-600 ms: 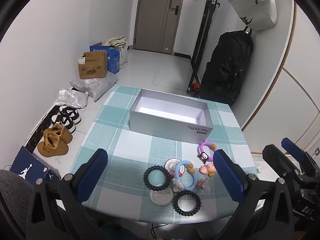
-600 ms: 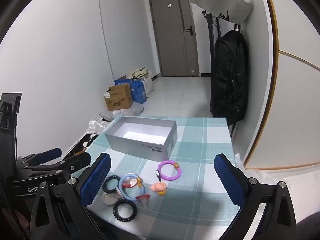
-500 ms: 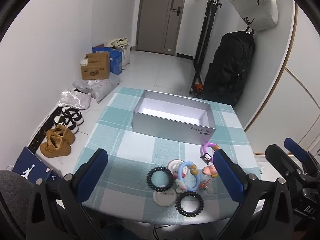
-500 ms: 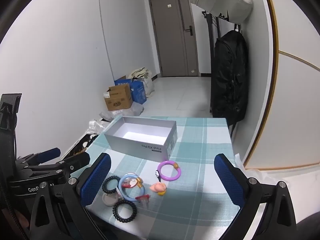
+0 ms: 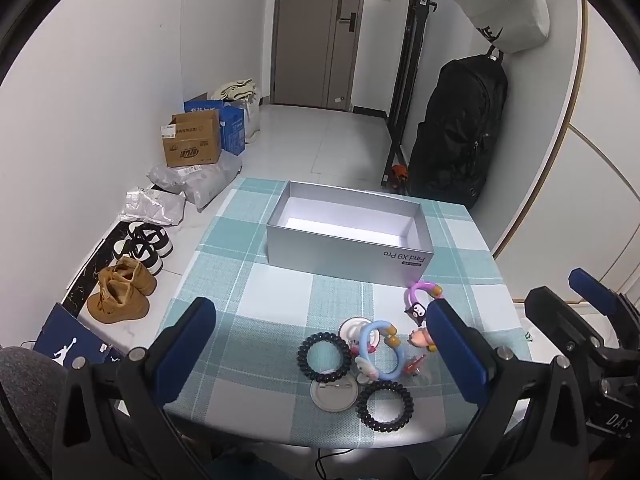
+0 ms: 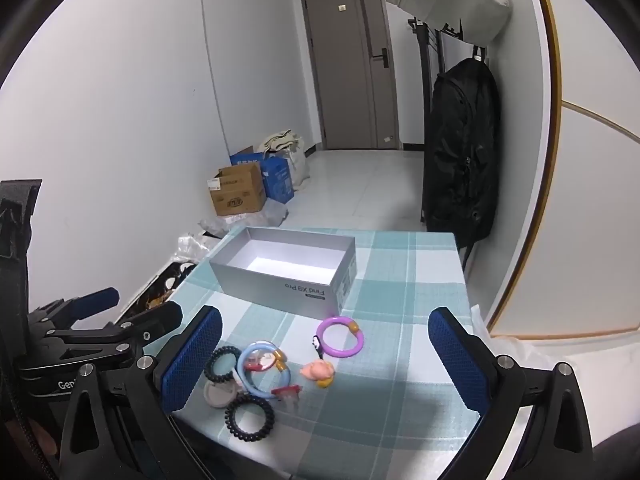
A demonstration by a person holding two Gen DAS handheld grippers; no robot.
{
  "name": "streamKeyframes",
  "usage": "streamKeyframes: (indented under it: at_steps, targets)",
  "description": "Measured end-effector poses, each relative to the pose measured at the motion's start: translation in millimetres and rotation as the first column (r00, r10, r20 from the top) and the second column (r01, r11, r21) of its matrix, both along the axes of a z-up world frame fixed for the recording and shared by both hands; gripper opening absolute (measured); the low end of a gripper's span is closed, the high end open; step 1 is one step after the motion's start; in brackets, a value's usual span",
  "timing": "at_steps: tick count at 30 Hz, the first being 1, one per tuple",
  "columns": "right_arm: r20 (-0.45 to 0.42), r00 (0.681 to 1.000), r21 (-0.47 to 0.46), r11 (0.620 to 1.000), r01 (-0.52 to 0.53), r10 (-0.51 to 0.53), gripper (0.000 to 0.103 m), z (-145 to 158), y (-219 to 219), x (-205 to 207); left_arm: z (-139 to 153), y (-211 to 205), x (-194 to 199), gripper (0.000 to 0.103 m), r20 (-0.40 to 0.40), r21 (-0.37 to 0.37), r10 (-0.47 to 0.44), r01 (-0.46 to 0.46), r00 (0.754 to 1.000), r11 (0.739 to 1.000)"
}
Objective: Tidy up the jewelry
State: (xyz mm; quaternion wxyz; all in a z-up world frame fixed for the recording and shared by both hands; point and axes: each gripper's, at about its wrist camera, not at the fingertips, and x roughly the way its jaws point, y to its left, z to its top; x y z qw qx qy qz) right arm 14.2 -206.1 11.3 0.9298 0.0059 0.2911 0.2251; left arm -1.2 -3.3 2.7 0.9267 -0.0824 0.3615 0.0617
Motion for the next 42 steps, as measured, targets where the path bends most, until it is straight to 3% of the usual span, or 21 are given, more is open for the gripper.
streamKeyframes:
  at_steps: [42]
  targets:
    - [-0.031,0.999,-0.026,1.0,0.015,-0.015,0.103,-3.1,2.1,4.7,-6.4,-4.2,3.7,0.101,-0.044,-0.025,-0.025,0.024,0.999,0.999]
